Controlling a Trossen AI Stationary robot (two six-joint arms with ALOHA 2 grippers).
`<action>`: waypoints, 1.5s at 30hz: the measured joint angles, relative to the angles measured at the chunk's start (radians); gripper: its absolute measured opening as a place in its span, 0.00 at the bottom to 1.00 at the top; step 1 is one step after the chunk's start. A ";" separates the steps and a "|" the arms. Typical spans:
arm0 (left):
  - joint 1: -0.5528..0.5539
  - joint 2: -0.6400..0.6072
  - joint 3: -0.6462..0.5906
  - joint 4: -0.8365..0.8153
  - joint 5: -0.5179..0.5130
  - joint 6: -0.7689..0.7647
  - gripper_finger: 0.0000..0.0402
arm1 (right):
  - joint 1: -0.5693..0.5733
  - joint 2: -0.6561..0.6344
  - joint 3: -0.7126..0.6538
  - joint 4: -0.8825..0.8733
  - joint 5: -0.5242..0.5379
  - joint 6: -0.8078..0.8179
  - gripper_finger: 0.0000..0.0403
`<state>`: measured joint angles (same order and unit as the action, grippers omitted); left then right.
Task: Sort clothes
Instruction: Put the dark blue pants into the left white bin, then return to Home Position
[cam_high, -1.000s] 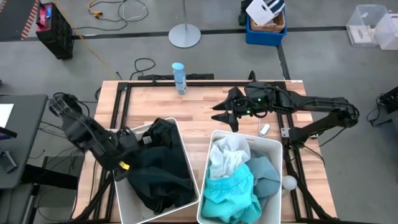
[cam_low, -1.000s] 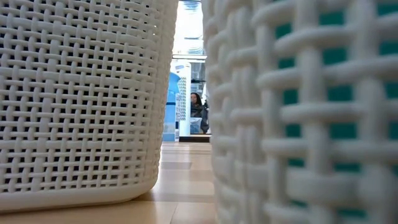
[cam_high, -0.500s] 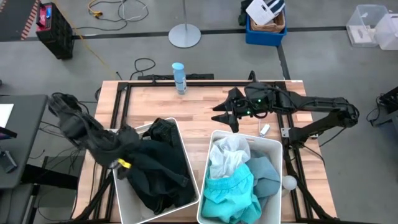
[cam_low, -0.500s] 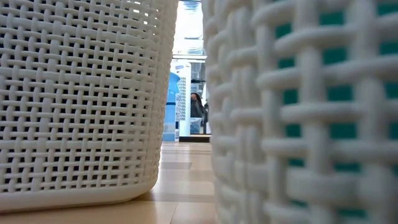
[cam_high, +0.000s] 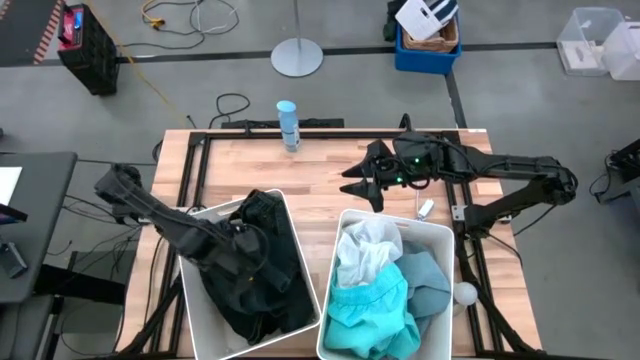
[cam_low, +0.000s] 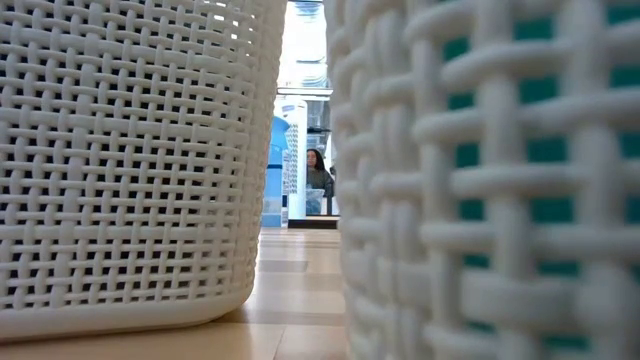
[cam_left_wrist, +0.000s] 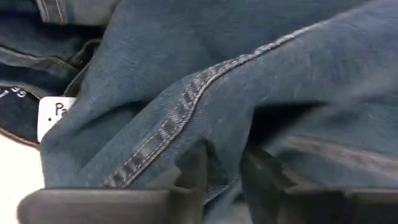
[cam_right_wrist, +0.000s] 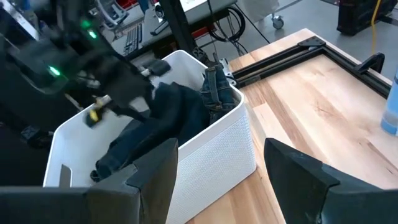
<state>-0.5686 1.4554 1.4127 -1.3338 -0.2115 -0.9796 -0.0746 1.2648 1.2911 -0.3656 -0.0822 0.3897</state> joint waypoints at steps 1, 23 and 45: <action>0.009 0.006 -0.022 0.013 0.001 -0.001 0.19 | 0.002 0.000 0.000 0.000 0.000 0.002 0.64; 0.041 -0.128 0.084 0.257 -0.080 0.107 0.43 | 0.079 0.000 0.000 0.001 0.004 0.002 0.64; -0.227 -0.281 0.148 -0.083 -0.753 -0.086 0.01 | 0.199 -0.111 -0.003 0.009 0.164 -0.149 0.28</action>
<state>-0.7953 1.1743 1.5612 -1.4164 -0.9642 -1.0660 0.1241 1.1541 1.2885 -0.3566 0.0823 0.2407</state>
